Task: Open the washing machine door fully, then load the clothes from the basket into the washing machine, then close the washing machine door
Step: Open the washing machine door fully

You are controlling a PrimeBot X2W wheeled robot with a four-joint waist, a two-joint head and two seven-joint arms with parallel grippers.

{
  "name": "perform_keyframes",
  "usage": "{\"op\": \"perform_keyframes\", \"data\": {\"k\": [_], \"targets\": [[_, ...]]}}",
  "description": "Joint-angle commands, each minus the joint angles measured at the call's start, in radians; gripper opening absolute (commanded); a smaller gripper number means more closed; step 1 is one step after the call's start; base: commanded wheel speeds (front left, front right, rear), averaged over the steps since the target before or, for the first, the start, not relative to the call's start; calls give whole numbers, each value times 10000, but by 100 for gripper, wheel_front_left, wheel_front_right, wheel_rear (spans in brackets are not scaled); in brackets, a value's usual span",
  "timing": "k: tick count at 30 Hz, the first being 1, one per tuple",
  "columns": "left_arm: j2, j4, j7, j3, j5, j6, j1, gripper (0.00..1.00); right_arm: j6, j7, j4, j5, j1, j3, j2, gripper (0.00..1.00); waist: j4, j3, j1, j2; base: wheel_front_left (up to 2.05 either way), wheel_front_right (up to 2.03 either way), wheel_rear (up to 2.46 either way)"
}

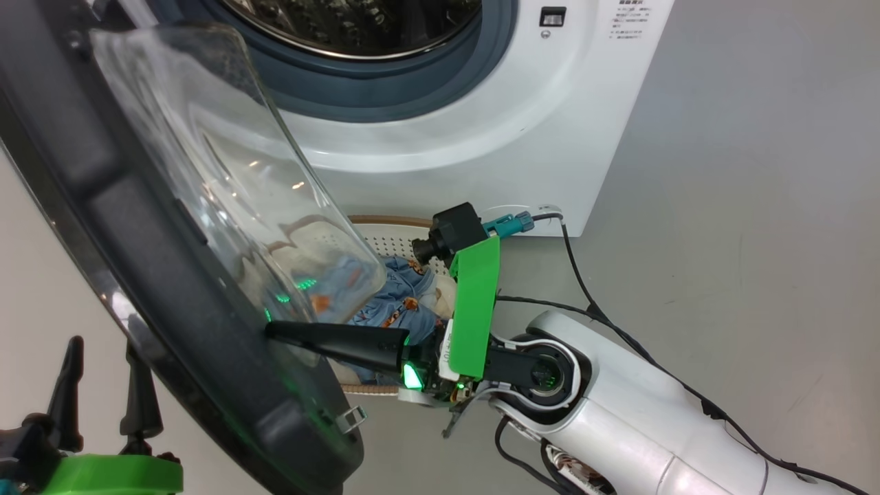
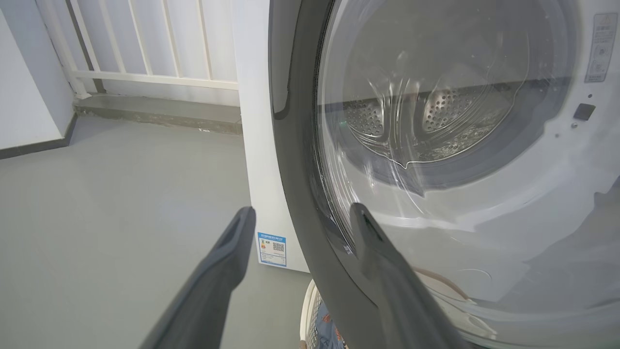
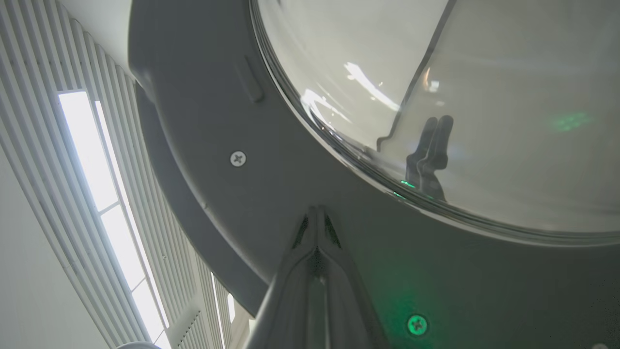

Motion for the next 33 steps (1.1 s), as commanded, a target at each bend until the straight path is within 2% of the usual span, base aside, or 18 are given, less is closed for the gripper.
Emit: {"op": "perform_keyframes", "data": {"k": [1, 10, 14, 15, 16, 17, 18, 20, 23, 28, 29, 32, 33], "targets": [[153, -169, -92, 336, 56, -29, 12, 100, 17, -95, -229, 60, 208, 98, 388, 0, 38, -37, 0, 0, 0, 0, 0], [8, -97, -92, 413, 69, -29, 56, 100, 17, -615, -22, 57, 588, -306, 388, 0, 49, -394, 0, 0, 0, 0, 0], [-59, -108, -92, 647, 97, -29, 176, 100, 17, -770, -69, -624, 981, -866, 388, 0, -67, -722, 0, 0, 0, 0, 0], [-73, -108, -92, 694, 111, -29, 213, 100, 17, -892, -101, -1002, 1044, -1012, 388, 9, -96, -795, 0, 0, 0, 0, 0], [-85, -105, -92, 744, 123, -29, 255, 100, 17, -1052, -136, -1430, 1127, -1143, 388, 40, -130, -871, 0, 0, 0, 0, 0], [-100, -108, -92, 813, 127, -29, 299, 100, 17, -1272, -254, -1914, 1211, -1301, 388, 76, -172, -954, 0, 0, 0, 0, 0], [-116, -109, -92, 874, 125, -29, 351, 100, 17, -1591, -445, -2476, 1309, -1485, 388, 100, -208, -1044, 0, 0, 0, 0, 0], [-146, -92, -92, 941, 136, -29, 477, 100, 17, -2324, -733, -3551, 1628, -1820, 376, 100, -274, -1252, 0, 0, 0, 0, 0], [-184, -79, -92, 1074, 136, -29, 682, 100, 17, -4001, -1029, -5331, 2043, -1966, 7, 100, -419, -1545, 0, 0, 0, 0, 0], [-240, -55, -92, 1242, 166, -29, 1082, 100, 17, -6987, -881, -7372, 2510, -1407, -1126, 100, -631, -2005, 0, 0, 0, 0, 0], [-240, -55, -92, 1242, 166, -29, 1082, 100, 17, -6987, -881, -7372, 2510, -1407, -1126, 100, -631, -2005, 0, 0, 0, 0, 0], [-262, -109, -92, 1312, 181, -29, 1313, 100, 17, -7482, -640, -8236, 2750, -1410, -1685, 100, -755, -2169, 0, 0, 0, 0, 0], [-266, -132, -92, 1329, 182, -29, 1371, 100, 17, -7505, -602, -8586, 2881, -1718, -1768, 100, -792, -2193, 0, 0, 0, 0, 0]]}}
